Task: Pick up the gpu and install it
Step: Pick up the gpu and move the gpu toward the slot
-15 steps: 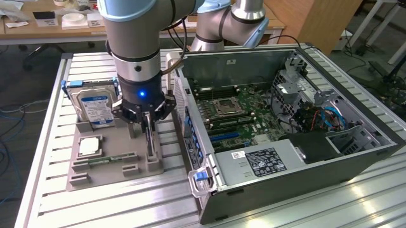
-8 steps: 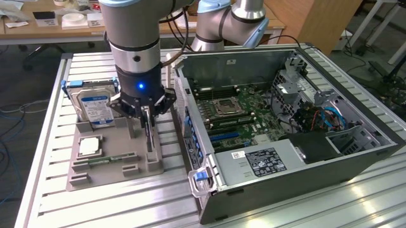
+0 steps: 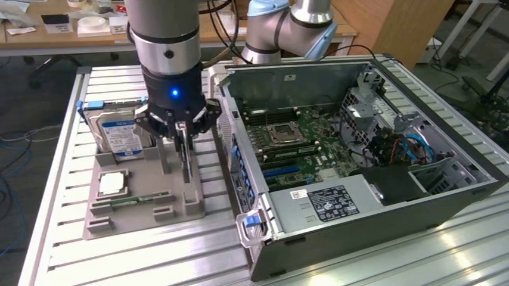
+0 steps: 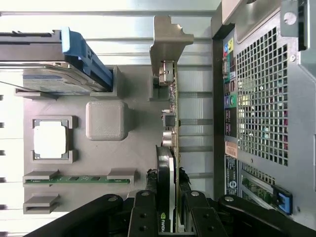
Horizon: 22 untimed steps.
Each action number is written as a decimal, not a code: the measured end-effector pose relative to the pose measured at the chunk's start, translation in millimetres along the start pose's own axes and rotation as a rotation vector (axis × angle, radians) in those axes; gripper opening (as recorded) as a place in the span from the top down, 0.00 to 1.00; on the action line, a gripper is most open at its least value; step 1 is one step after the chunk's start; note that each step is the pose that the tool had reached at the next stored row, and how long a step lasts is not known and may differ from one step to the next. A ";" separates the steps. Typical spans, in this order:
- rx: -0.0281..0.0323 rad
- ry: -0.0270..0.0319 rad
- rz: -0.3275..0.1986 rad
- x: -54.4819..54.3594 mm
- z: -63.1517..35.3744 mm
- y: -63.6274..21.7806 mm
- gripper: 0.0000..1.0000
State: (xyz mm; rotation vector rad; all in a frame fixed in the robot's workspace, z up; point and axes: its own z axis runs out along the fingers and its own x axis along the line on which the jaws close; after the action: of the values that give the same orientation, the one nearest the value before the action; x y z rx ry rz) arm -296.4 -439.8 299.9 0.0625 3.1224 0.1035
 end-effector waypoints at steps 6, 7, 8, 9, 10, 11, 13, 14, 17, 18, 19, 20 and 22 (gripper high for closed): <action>0.0000 0.0000 0.000 -0.2 -14.6 1.0 0.73; 0.0000 0.0000 0.000 -0.3 -16.9 1.1 0.73; 0.0000 0.0000 0.000 -0.3 -18.8 1.3 0.73; 0.0000 0.0001 0.000 -0.3 -20.7 1.4 0.73; 0.0000 0.0001 0.000 -0.4 -22.7 1.5 0.73; 0.0000 0.0000 0.000 -0.4 -24.5 1.6 0.73; 0.0000 0.0001 0.000 -0.4 -28.0 1.9 0.73; 0.0000 0.0001 0.000 -0.5 -29.5 2.0 0.73; 0.0000 0.0001 0.000 -0.5 -33.3 2.2 0.73; 0.0000 0.0000 0.000 -0.5 -34.6 2.3 0.73; 0.0000 0.0000 0.000 -0.6 -36.0 2.4 0.73; 0.0000 0.0000 0.000 -0.6 -37.5 2.5 0.73; 0.0000 0.0000 0.000 -0.6 -41.1 2.8 0.73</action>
State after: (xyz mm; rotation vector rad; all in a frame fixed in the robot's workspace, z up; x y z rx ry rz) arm -296.4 -439.8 341.2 0.0625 3.1225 0.1035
